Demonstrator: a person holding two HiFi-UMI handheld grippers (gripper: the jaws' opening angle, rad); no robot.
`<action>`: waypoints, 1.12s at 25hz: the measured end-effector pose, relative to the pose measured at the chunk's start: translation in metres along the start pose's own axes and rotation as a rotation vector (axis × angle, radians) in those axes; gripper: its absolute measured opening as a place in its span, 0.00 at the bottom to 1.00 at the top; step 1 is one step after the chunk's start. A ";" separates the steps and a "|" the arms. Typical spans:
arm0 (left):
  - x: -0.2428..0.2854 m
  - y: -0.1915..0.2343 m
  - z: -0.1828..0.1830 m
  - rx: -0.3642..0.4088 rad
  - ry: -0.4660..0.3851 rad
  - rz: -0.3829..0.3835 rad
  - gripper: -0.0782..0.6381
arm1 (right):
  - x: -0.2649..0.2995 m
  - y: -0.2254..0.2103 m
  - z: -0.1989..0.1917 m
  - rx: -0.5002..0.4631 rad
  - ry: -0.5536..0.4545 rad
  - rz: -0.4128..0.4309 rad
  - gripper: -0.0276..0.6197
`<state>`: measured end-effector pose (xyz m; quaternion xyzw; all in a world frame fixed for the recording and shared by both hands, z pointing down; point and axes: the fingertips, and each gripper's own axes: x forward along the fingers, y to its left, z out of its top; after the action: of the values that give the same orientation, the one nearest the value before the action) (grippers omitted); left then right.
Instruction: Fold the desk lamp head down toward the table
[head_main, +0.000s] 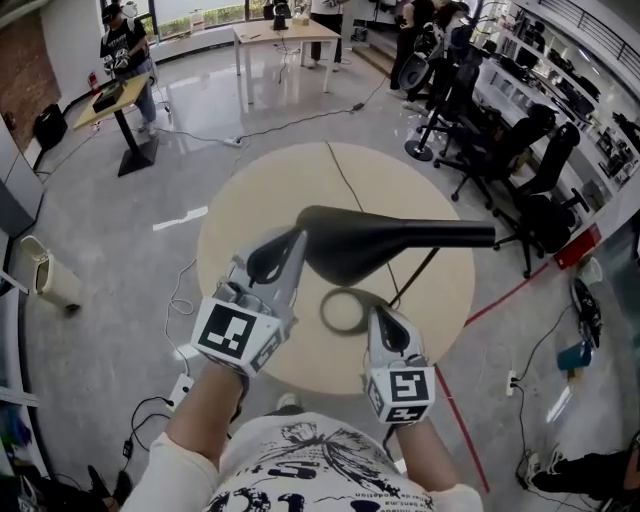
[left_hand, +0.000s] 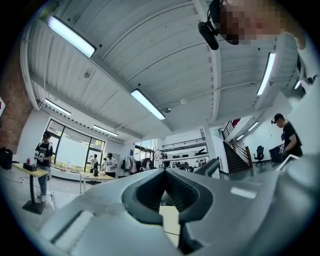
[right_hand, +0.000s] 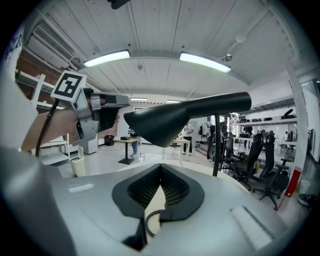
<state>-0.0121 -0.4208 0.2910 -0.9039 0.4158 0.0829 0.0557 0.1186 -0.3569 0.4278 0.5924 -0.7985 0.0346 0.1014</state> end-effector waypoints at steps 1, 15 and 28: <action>0.001 0.002 -0.002 -0.002 0.007 -0.003 0.12 | 0.001 0.003 0.000 -0.010 -0.002 0.005 0.06; 0.000 -0.005 -0.045 -0.052 0.091 -0.032 0.12 | -0.001 0.003 -0.019 0.039 0.036 -0.040 0.06; -0.002 -0.030 -0.109 -0.081 0.222 -0.106 0.12 | -0.014 -0.003 -0.056 0.076 0.124 -0.190 0.06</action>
<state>0.0211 -0.4186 0.3995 -0.9298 0.3674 -0.0041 -0.0233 0.1319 -0.3350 0.4794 0.6657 -0.7289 0.0915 0.1307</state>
